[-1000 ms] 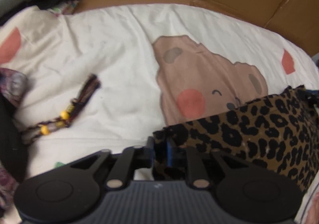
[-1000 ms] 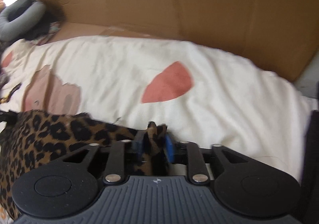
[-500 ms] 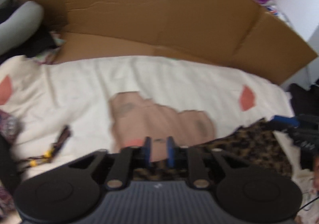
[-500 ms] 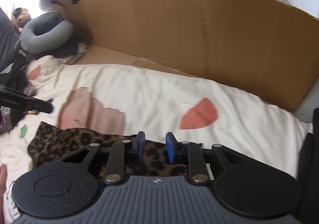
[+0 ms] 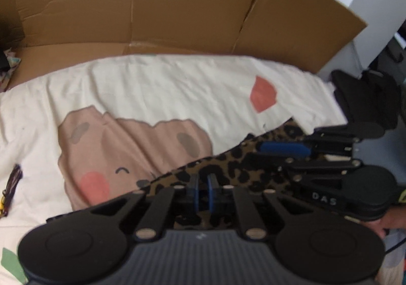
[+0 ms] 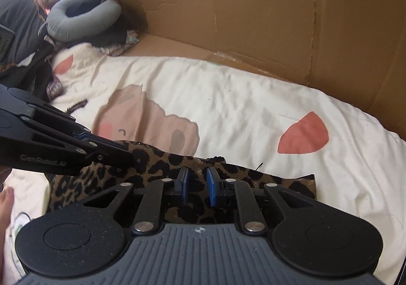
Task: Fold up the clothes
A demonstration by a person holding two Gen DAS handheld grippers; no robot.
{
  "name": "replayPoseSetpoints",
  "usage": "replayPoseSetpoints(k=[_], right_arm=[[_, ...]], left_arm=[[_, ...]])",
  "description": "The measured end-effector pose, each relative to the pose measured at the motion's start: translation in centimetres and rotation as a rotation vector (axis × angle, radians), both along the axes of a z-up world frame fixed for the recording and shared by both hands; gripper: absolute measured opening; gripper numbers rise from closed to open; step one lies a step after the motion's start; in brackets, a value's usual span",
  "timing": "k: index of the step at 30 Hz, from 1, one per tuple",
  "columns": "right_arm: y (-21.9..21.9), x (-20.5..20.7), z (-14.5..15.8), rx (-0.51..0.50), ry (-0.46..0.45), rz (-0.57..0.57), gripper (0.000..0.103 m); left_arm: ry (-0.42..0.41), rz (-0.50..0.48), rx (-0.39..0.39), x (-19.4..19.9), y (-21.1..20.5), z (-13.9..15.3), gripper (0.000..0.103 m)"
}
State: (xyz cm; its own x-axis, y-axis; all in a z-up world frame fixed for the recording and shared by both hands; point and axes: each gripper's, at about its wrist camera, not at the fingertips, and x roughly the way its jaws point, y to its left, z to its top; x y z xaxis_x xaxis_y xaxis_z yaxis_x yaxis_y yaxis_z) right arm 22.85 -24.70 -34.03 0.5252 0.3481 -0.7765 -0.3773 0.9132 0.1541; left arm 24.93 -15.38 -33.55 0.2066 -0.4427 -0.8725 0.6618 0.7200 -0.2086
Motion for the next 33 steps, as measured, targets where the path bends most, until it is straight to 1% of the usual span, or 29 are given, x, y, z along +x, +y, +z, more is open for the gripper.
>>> replayPoseSetpoints(k=[5,7,9,13,16,17,18,21,26,28,31,33], right_arm=[[0.3,0.2,-1.4,-0.015,0.009,0.038,0.020],[0.3,0.4,-1.7,-0.006,0.013,0.036,0.019],[0.3,0.5,-1.9,-0.003,0.014,0.039,0.019],[0.5,0.3,-2.1,-0.016,-0.007,0.063,0.019],[0.5,0.6,-2.0,-0.009,0.007,0.050,0.019],[0.4,0.7,-2.0,-0.004,0.014,0.045,0.019],[0.3,0.8,-1.9,0.005,0.017,0.042,0.019],[0.0,0.6,-2.1,0.021,0.011,0.053,0.019],[-0.3,0.5,-2.2,0.034,0.008,0.068,0.019],[-0.3,0.6,-2.2,0.033,0.007,0.073,0.019],[-0.1,0.6,-2.0,0.018,0.010,0.077,0.019],[0.1,0.7,-1.7,0.001,0.016,0.076,0.019]], left_arm=[[0.007,-0.003,0.003,0.3,0.3,-1.7,0.008],[-0.007,-0.009,0.011,0.2,0.2,-2.0,0.007],[-0.017,-0.014,0.019,0.1,0.0,-2.0,0.007],[-0.008,0.001,0.014,0.3,0.1,-1.6,0.007],[-0.038,0.011,-0.019,0.0,0.4,-0.2,0.007],[-0.040,0.012,-0.044,-0.1,0.6,0.2,0.008],[-0.040,0.012,-0.073,-0.3,0.7,0.7,0.008],[-0.018,-0.007,-0.115,-0.8,0.6,1.1,0.010],[0.020,-0.029,-0.092,-1.5,0.2,-0.4,0.010],[0.011,-0.033,-0.082,-1.7,0.3,-1.0,0.013],[0.027,-0.013,-0.080,-1.4,0.3,-1.7,0.013],[0.007,-0.036,-0.073,-1.5,0.2,-2.0,0.013]])
